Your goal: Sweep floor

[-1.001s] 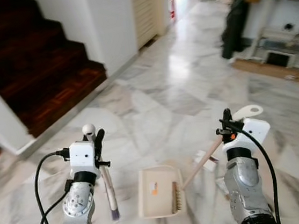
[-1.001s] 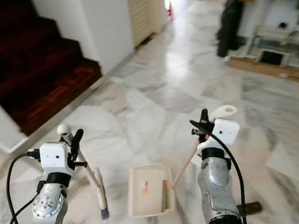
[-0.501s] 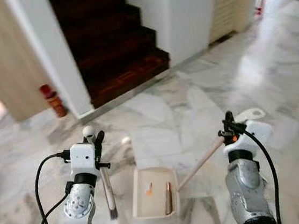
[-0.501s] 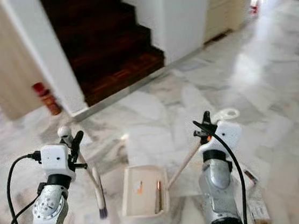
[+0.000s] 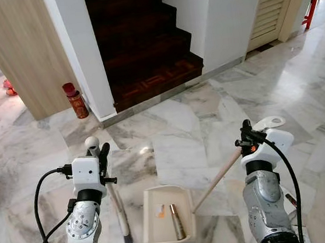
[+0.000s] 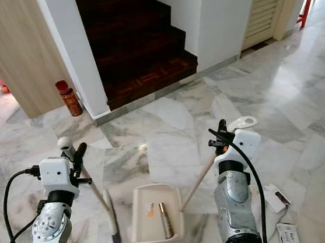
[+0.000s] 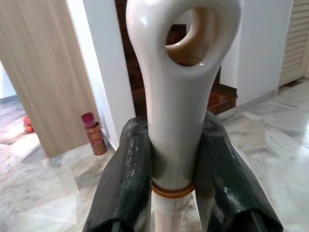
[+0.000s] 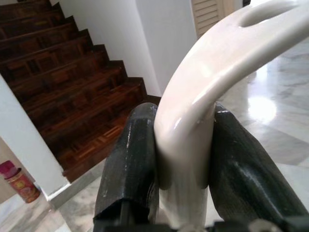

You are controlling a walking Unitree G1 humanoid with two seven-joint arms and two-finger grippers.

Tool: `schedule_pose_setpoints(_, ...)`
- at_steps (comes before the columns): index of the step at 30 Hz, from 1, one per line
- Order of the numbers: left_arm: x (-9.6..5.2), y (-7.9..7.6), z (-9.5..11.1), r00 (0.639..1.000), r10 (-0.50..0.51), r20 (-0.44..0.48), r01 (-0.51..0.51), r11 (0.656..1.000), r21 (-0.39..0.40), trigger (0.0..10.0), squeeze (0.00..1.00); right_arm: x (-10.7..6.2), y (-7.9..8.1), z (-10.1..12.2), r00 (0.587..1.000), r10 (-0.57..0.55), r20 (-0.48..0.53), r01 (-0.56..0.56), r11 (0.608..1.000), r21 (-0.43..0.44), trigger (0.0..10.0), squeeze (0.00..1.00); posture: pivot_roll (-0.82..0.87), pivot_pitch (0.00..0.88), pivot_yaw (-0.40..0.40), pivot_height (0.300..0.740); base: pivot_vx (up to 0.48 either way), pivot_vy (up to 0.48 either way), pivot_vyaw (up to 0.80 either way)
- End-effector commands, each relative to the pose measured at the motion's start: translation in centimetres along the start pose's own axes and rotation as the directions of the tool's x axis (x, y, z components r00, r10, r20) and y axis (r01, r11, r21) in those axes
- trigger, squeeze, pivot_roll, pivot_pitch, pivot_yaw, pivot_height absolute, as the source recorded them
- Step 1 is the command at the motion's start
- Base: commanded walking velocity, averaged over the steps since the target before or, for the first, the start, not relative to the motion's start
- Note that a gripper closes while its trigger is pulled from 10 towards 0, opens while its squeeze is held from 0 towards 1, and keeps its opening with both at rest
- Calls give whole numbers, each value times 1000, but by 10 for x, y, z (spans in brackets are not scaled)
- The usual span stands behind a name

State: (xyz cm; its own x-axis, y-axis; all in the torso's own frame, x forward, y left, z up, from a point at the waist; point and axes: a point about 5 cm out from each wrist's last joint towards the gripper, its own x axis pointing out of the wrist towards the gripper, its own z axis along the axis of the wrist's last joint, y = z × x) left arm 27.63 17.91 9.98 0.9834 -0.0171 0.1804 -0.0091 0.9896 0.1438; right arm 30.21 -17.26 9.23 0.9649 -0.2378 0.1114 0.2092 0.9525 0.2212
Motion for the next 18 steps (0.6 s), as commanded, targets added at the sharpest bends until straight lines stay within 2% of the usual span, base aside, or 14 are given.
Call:
schedule_pose_setpoints(1,4,2,13,998,3,56,-3,1000,11,10000,0,4,4,11,999,-1,46,-1,1000,30,10000,0,141,21,-2,740,0,262,0)
schedule_pose_setpoints(9,4,4,14,999,4,54,-5,1000,13,10000,0,5,4,12,999,-2,51,1,1000,11,10000,0,141,31,0,740,0,261,0)
schedule_pose_setpoints(14,5,4,14,999,5,51,-5,1000,14,10000,0,6,4,12,999,0,49,0,1000,10,10000,0,137,44,1,740,0,261,719)
schedule_pose_setpoints(18,6,4,14,999,7,46,-8,1000,14,10000,0,7,4,13,999,-2,52,1,1000,21,10000,0,127,59,4,740,0,262,0)
